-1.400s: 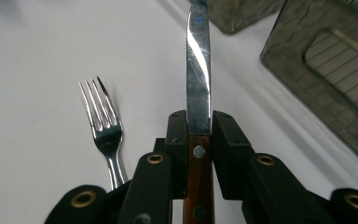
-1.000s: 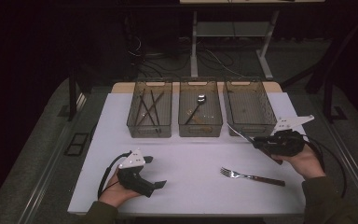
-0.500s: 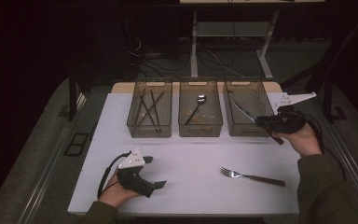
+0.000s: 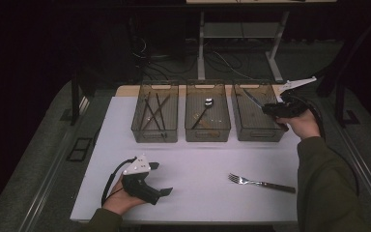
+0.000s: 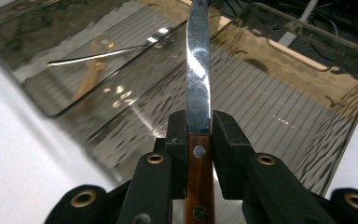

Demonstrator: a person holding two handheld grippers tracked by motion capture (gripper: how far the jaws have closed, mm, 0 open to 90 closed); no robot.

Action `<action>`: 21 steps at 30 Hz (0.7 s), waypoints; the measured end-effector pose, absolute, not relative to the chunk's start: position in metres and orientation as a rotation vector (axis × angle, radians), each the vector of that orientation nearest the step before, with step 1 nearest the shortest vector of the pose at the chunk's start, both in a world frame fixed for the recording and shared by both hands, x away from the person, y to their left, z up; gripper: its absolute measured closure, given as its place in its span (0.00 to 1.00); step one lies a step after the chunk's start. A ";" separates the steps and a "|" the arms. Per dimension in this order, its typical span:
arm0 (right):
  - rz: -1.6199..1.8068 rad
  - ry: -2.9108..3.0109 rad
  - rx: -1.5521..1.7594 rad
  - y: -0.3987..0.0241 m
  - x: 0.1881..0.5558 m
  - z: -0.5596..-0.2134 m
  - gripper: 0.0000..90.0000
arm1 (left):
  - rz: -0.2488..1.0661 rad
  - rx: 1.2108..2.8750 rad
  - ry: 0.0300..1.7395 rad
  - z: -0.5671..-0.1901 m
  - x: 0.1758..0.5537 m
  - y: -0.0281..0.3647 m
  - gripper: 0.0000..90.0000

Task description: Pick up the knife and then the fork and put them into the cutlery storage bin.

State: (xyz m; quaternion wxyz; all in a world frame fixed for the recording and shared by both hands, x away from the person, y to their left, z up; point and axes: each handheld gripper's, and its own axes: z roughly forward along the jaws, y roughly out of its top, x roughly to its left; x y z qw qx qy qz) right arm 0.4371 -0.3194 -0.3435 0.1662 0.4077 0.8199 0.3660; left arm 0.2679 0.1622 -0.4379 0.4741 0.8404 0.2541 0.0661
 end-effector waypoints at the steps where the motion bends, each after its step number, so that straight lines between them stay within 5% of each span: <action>1: 1.041 2.330 1.165 -0.319 0.442 -0.345 0.86 | 0.162 2.053 0.621 -0.438 0.268 0.162 0.00; 16: 0.863 2.392 1.309 -0.312 0.490 -0.386 0.85 | 0.157 2.043 0.628 -0.438 0.268 0.164 0.00; 19: 0.826 2.358 1.347 -0.312 0.488 -0.392 0.65 | 0.158 2.043 0.627 -0.438 0.268 0.164 0.00; 21: 0.911 2.333 1.359 -0.314 0.484 -0.389 0.60 | 0.157 2.045 0.625 -0.438 0.268 0.163 0.00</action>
